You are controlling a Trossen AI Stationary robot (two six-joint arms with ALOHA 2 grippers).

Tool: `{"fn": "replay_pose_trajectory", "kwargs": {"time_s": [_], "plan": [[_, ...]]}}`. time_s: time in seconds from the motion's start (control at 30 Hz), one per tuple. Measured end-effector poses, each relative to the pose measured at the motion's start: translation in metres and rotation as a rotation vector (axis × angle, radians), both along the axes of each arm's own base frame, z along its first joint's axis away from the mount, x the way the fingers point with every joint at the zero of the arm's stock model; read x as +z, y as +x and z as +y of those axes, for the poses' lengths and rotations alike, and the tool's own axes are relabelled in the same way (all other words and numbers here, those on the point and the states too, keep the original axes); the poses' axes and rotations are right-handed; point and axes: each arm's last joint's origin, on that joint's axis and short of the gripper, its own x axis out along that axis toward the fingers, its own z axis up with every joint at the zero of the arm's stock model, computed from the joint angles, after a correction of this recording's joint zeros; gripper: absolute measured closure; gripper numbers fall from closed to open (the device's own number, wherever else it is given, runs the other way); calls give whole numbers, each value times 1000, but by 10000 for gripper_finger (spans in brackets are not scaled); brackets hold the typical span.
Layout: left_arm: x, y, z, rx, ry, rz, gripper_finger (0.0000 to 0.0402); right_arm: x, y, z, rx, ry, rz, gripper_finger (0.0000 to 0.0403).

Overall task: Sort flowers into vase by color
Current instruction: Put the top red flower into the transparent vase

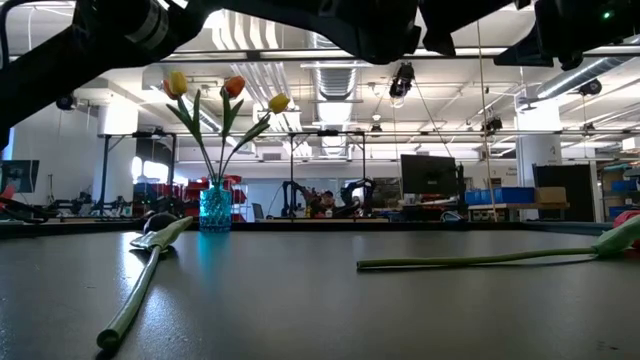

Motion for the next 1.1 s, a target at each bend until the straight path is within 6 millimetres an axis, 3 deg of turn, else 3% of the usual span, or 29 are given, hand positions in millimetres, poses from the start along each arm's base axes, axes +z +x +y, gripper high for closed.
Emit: {"fn": "replay_pose_trajectory", "kwargs": {"time_s": [0.37, 0.77, 1.1], "plan": [[-6, 2, 0, 18, 64, 36, 398, 0, 0, 0, 3, 0, 0, 394], [-14, 4, -1, 15, 119, 107, 320, 0, 0, 0, 7, 8, -6, 394], [-5, 2, -1, 20, 140, 109, 315, 0, 0, 0, 21, 14, -10, 394]]}}
